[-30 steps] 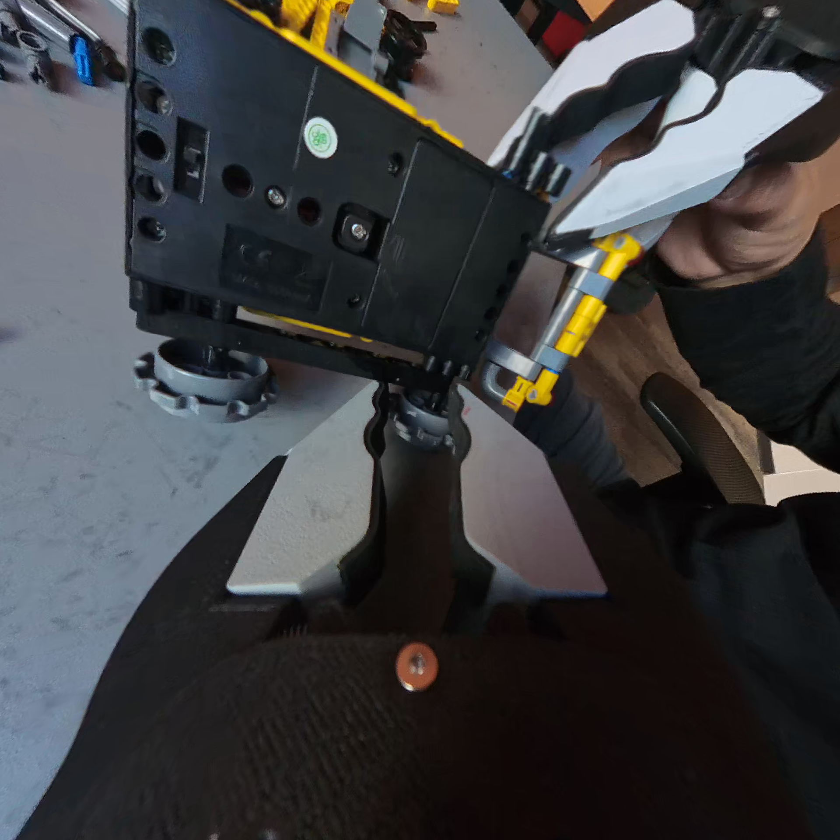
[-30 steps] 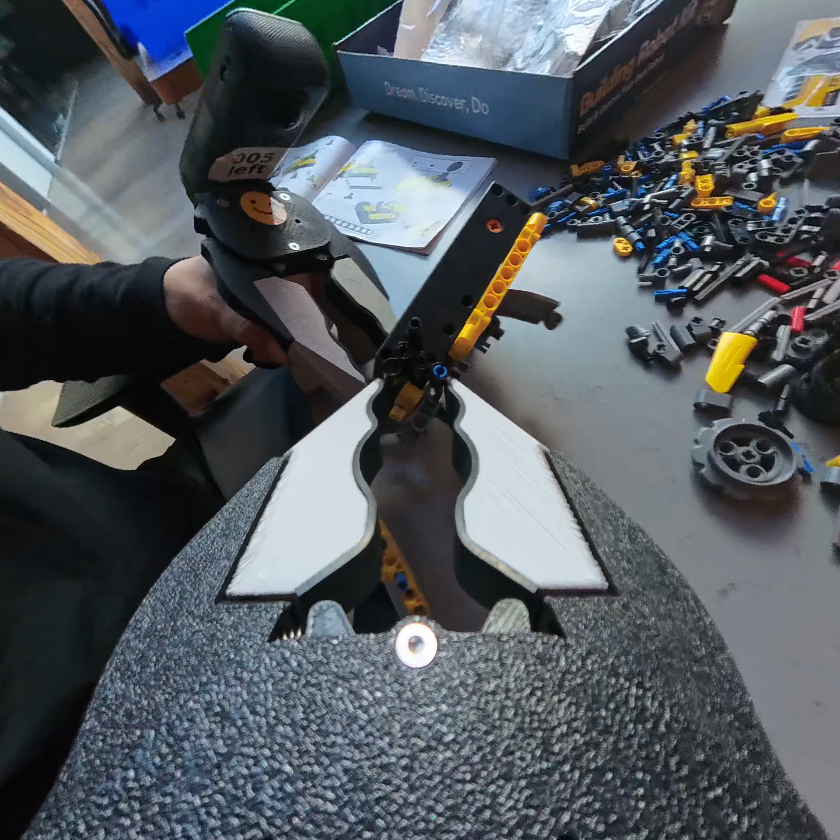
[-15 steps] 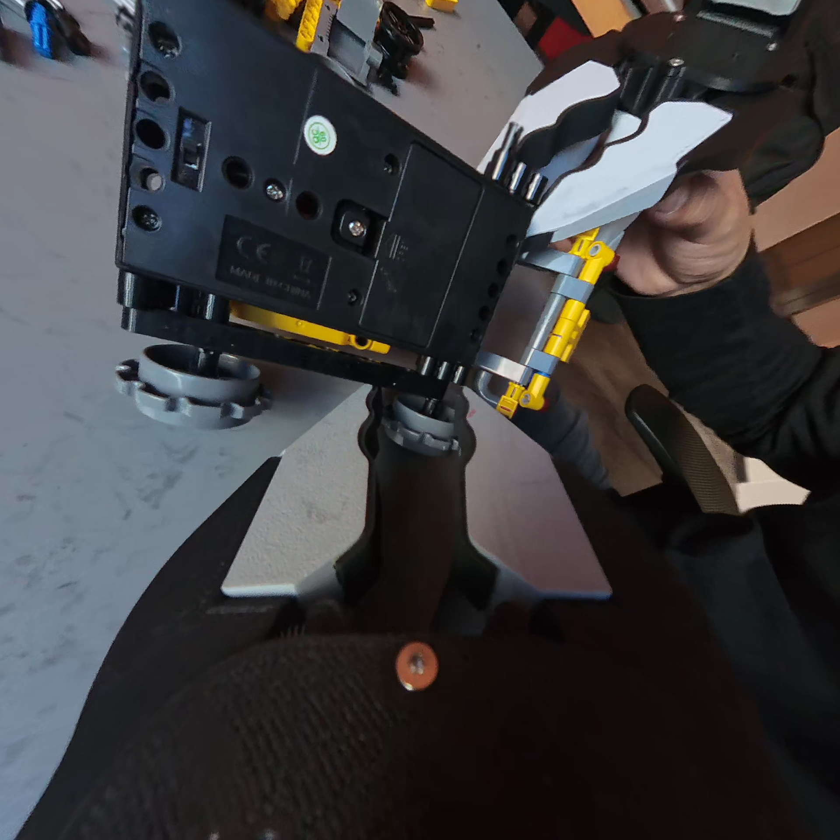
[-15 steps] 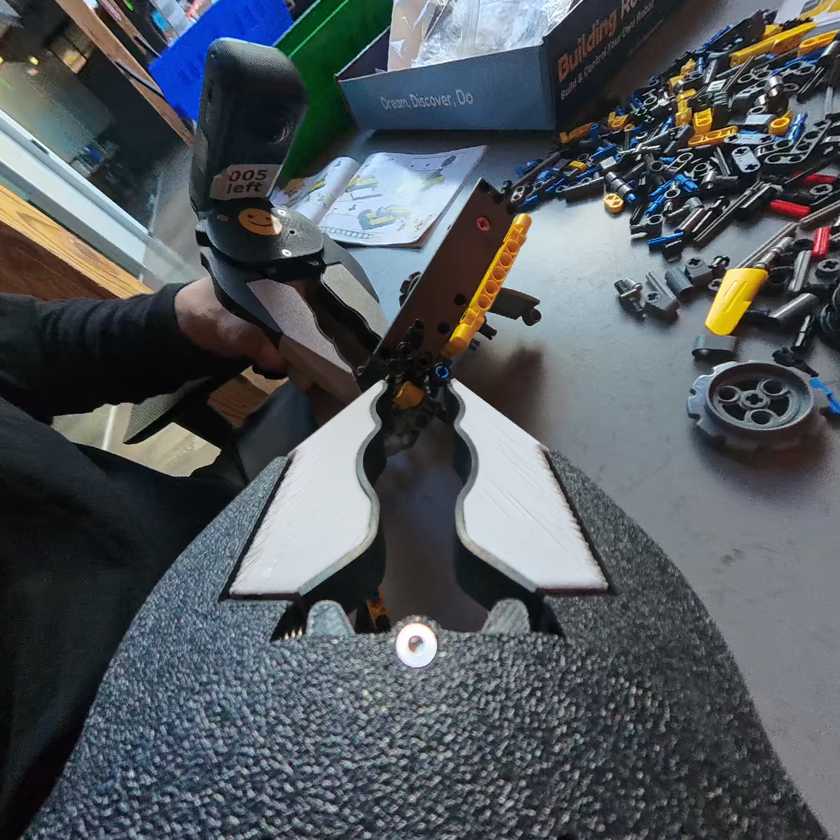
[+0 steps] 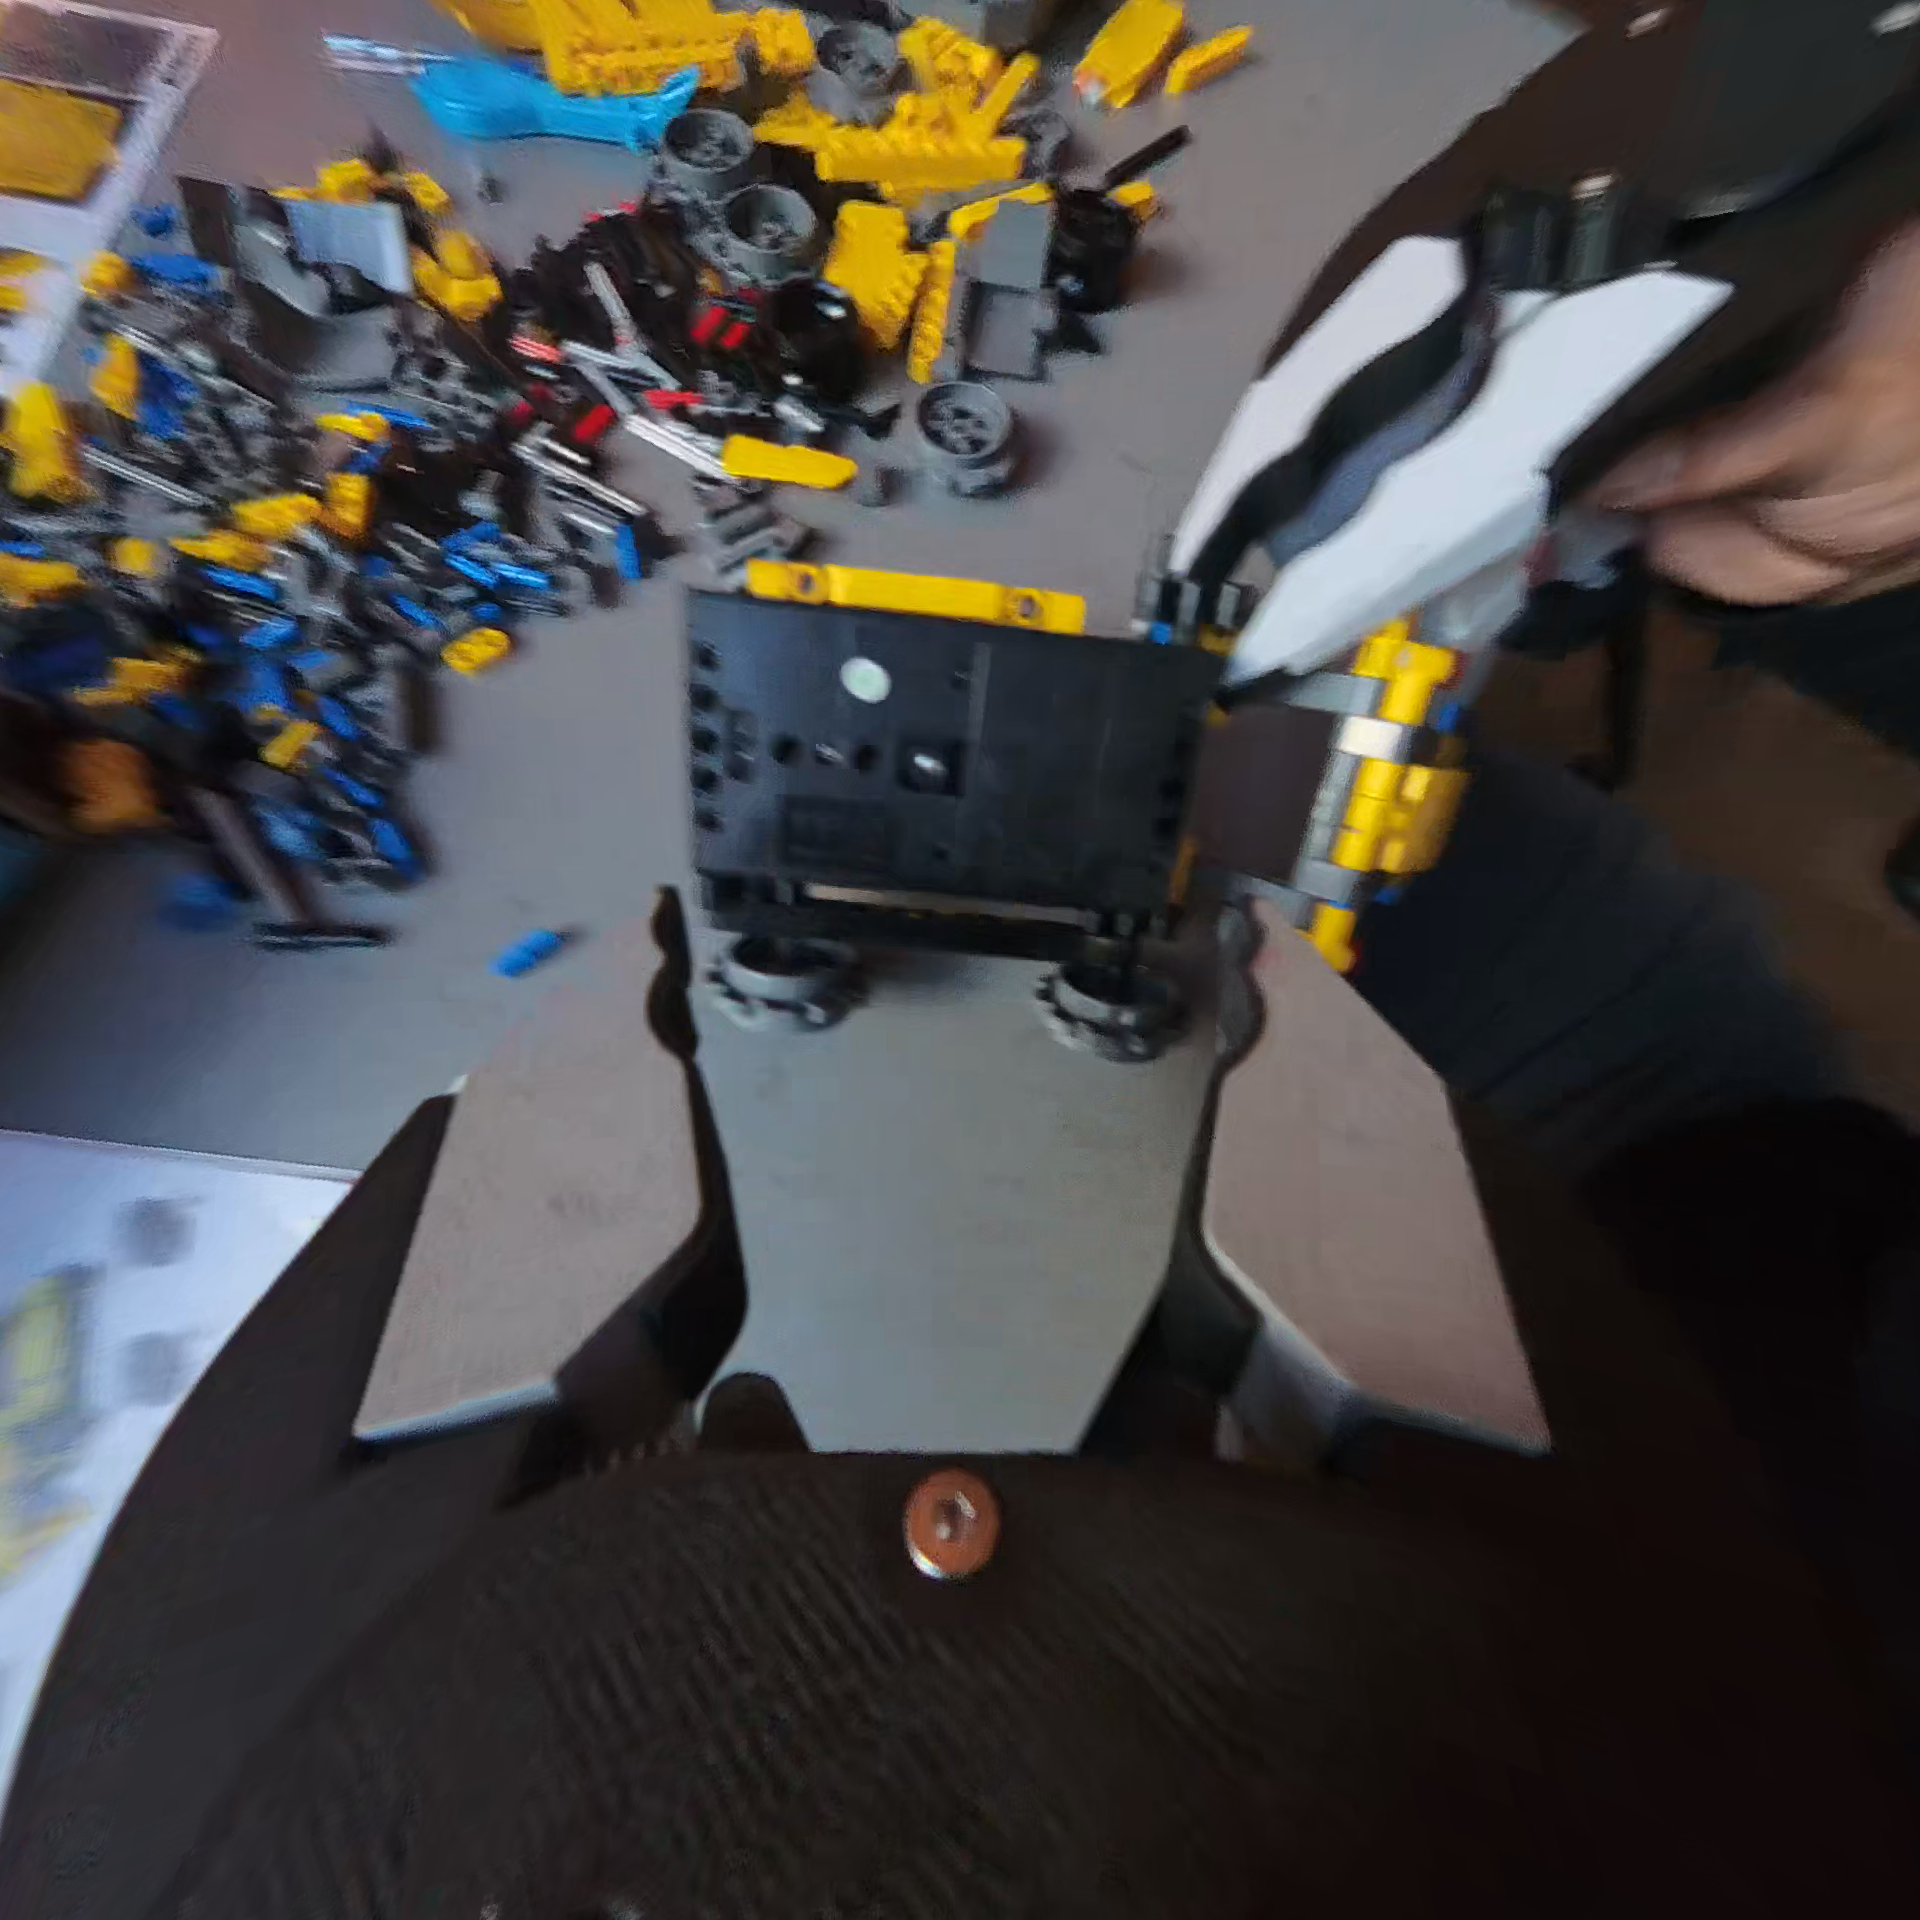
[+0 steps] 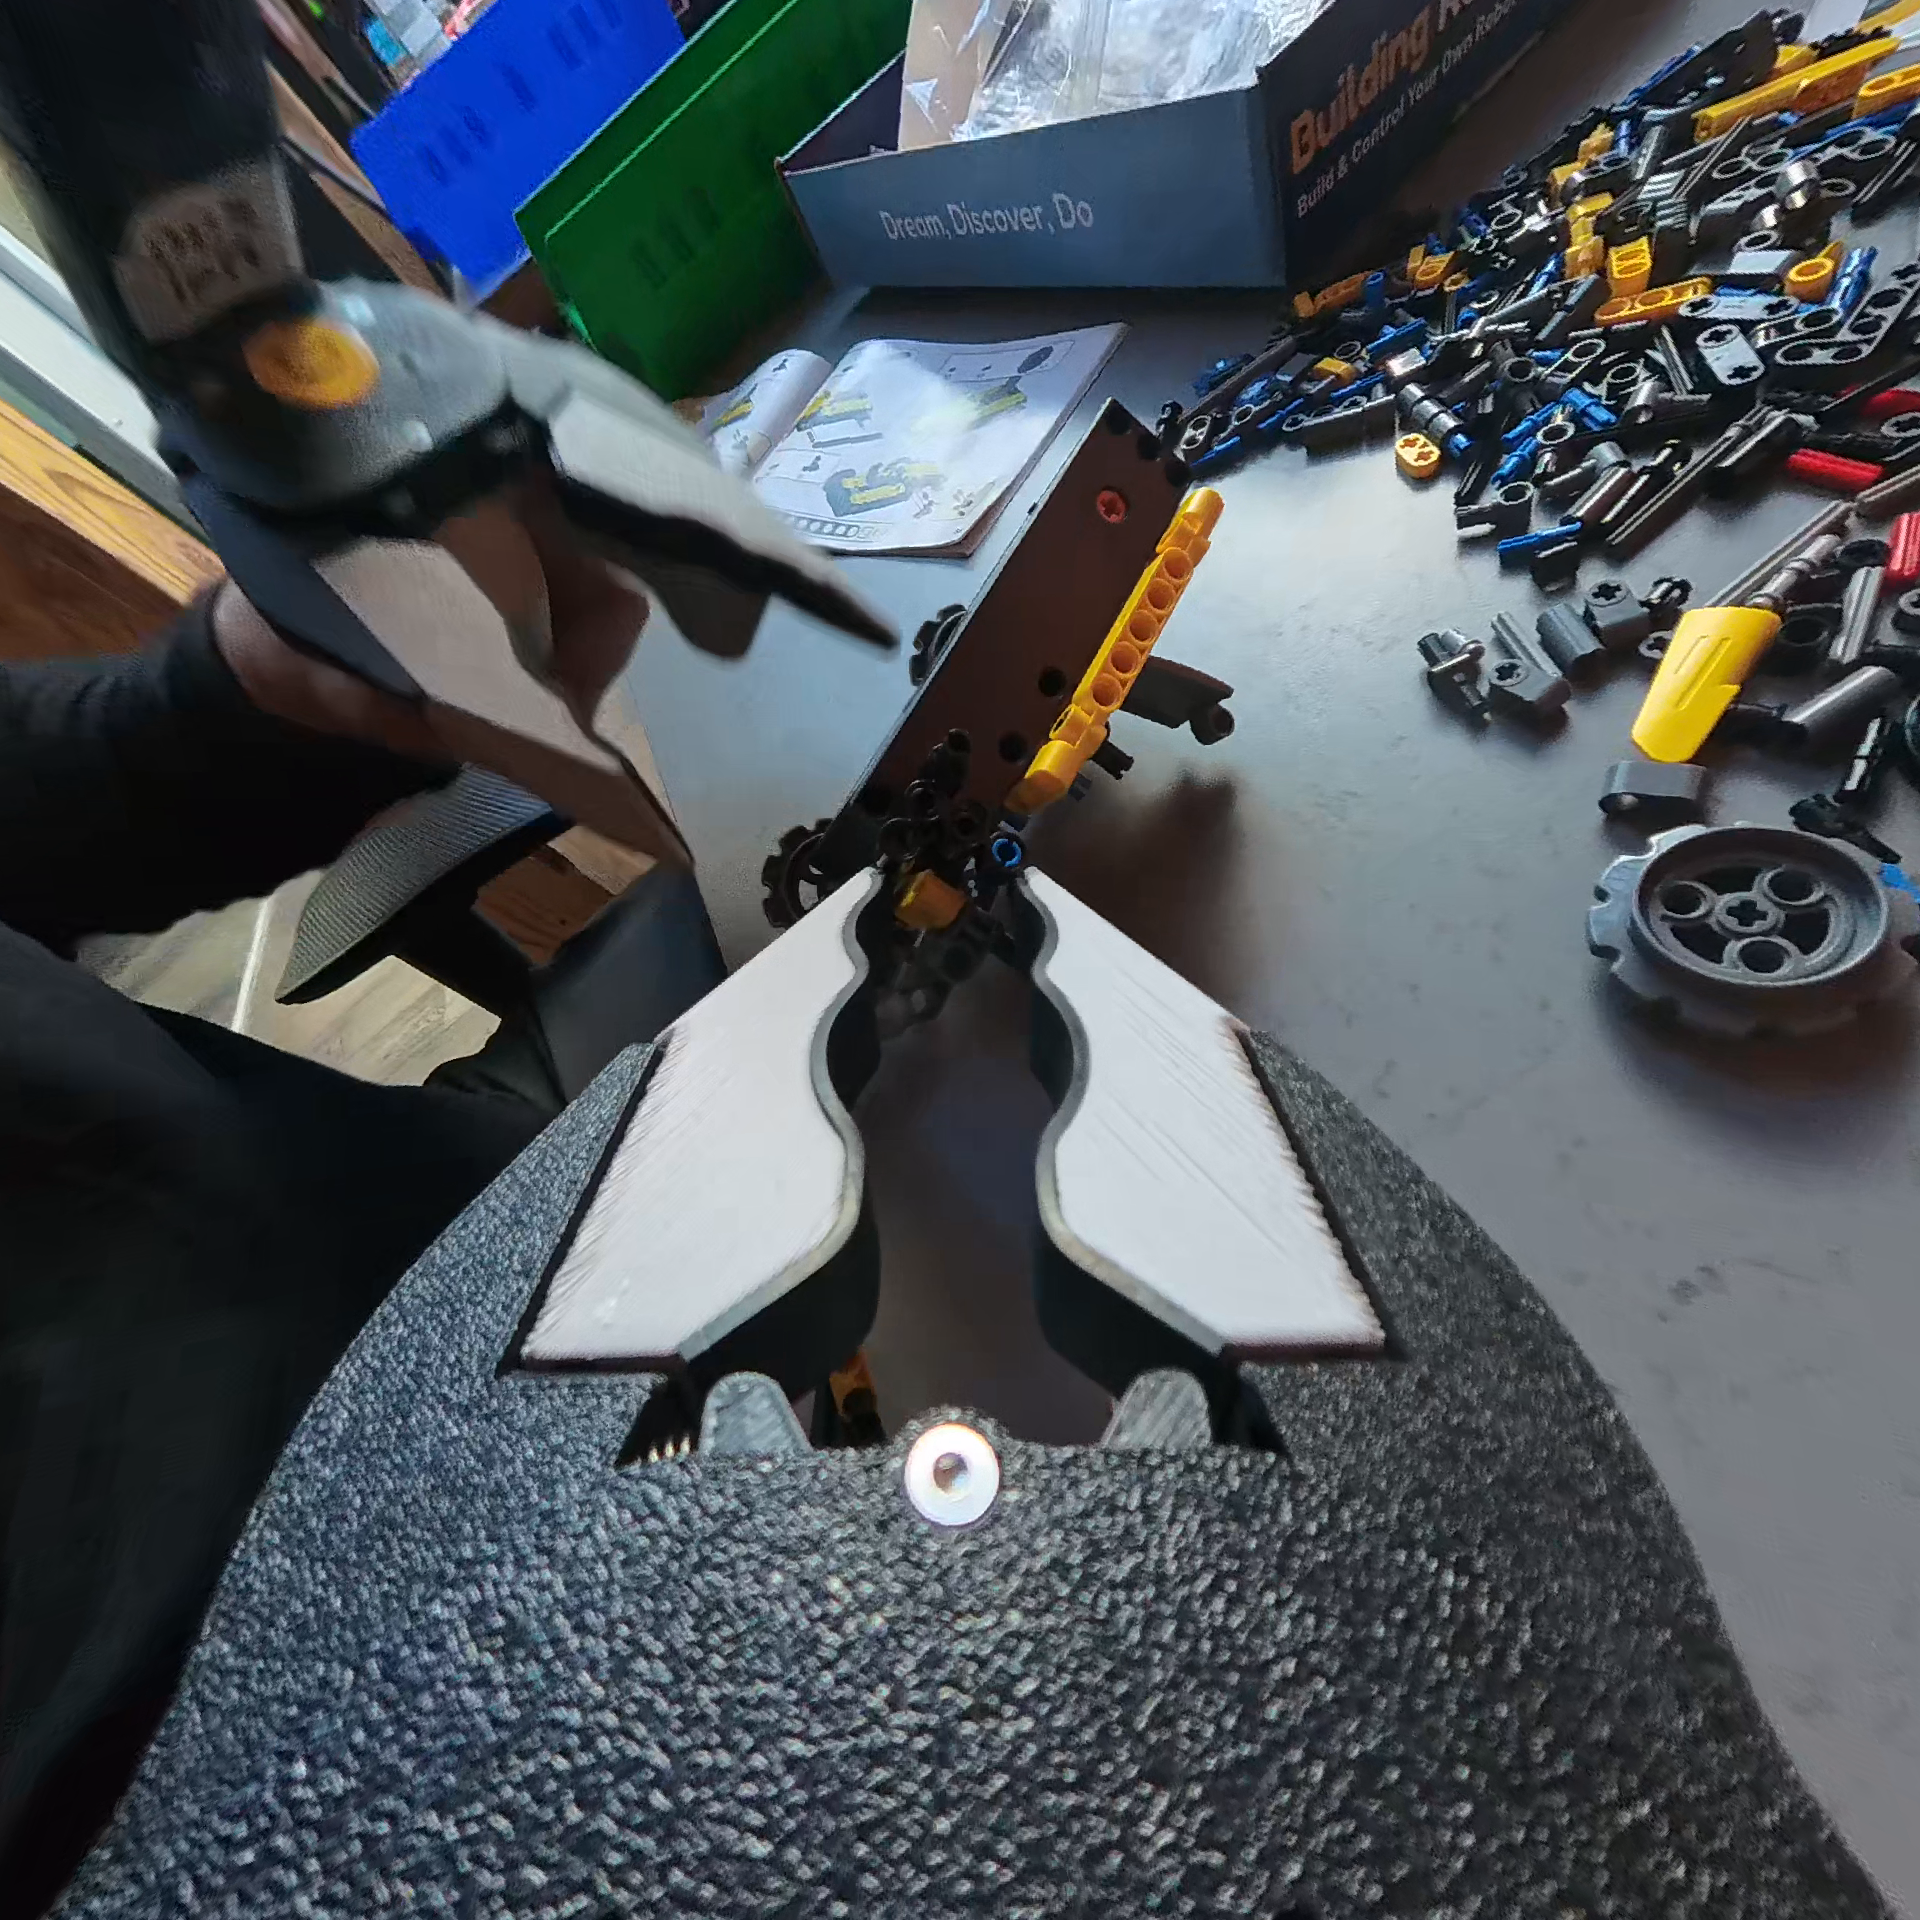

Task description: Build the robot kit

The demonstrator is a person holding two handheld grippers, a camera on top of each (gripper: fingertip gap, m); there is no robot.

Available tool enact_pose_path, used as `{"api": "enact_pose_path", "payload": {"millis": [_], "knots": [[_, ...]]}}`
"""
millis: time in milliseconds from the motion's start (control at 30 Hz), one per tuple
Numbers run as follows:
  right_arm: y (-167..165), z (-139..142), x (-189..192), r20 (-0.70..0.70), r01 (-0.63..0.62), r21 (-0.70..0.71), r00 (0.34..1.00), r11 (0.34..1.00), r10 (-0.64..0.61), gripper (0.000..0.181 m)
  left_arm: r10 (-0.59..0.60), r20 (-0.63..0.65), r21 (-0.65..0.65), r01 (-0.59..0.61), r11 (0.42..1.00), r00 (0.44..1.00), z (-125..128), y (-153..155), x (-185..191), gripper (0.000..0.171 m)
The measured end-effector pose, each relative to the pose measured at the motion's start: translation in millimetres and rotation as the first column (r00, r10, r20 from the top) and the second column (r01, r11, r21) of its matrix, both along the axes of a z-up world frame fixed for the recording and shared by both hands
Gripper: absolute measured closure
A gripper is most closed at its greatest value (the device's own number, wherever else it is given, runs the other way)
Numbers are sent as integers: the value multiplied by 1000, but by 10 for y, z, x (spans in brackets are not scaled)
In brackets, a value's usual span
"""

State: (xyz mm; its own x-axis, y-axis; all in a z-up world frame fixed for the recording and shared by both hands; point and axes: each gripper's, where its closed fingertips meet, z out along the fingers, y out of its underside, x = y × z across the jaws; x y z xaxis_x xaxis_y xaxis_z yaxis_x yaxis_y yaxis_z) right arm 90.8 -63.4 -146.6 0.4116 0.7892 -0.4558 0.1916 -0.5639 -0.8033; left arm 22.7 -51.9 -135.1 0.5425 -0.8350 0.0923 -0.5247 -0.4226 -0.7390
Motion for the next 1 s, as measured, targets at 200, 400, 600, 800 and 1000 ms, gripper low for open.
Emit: {"api": "enact_pose_path", "payload": {"millis": [200,400,600,800,1000], "knots": [[-4,14,-24,-7,-1,5,1000,1000,1,159,-63,-125,-6,63,998,990,-241,79,238,26],[-19,23,-59,0,-18,11,1000,1000,18,159,-84,-61,-41,82,996,995,-358,225,341,45],[-6,1,-72,1,-20,6,1000,1000,20,158,-110,-39,-24,109,994,993,-365,237,353,47],[-18,-29,-78,11,-21,-7,1000,1000,22,157,-102,42,47,100,994,994,-339,221,356,48],[-71,-86,-86,36,-56,-51,998,997,58,156,-93,53,97,88,991,994,-328,198,349,48]]}}
